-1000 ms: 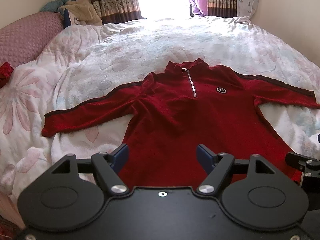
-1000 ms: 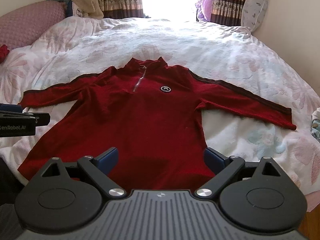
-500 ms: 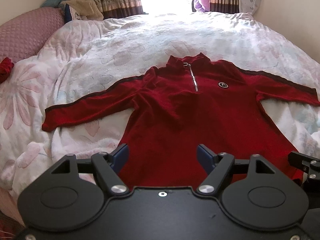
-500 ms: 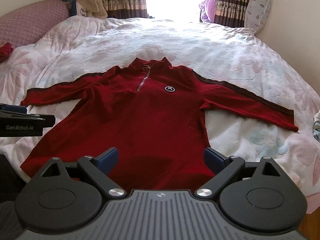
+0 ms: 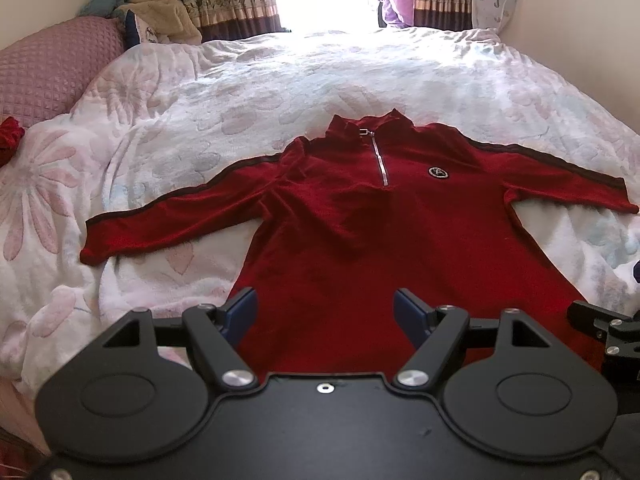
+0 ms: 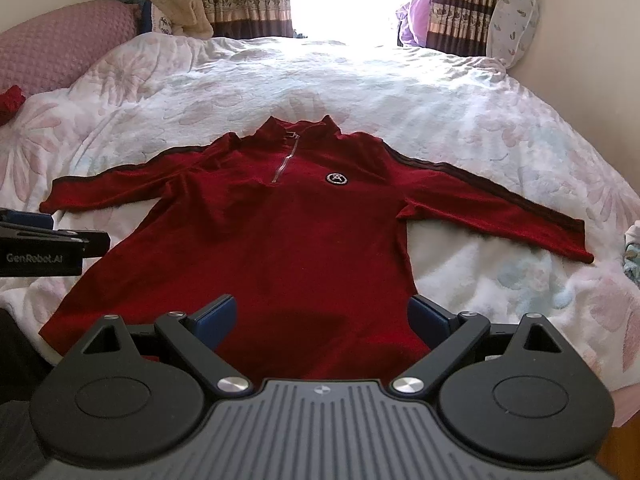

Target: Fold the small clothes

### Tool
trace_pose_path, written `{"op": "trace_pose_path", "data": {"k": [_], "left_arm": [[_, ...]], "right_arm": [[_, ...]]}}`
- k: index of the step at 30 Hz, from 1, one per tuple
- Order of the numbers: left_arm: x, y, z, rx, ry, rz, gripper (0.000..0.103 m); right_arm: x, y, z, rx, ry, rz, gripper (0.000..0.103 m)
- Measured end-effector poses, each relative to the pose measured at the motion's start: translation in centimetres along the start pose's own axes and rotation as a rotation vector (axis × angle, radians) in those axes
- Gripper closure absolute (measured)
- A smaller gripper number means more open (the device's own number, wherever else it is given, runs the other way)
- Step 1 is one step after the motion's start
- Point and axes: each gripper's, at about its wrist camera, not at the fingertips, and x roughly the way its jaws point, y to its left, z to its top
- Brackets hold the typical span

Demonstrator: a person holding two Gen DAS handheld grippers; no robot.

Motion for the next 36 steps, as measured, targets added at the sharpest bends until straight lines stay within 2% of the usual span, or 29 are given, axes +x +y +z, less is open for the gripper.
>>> {"op": "trace_pose_path", "data": {"k": [26, 33, 36], "left_arm": [[-0.1, -0.3, -0.4, 0.017, -0.002, -0.019, 0.027], [0.7, 0.6, -0.4, -0.042, -0.005, -0.025, 0.027], [2.2, 1.9, -0.3, -0.1, 0.014, 0.027, 0.027]], "right_arm": [[-0.3, 0.5, -0.3, 0.011, -0.004, 0.009, 0.0], [0.4, 1.1, -0.2, -0.008, -0.007, 0.01, 0.0], [1.2, 1.5, 0.5, -0.033, -0.055, 0.001, 0.0]]}}
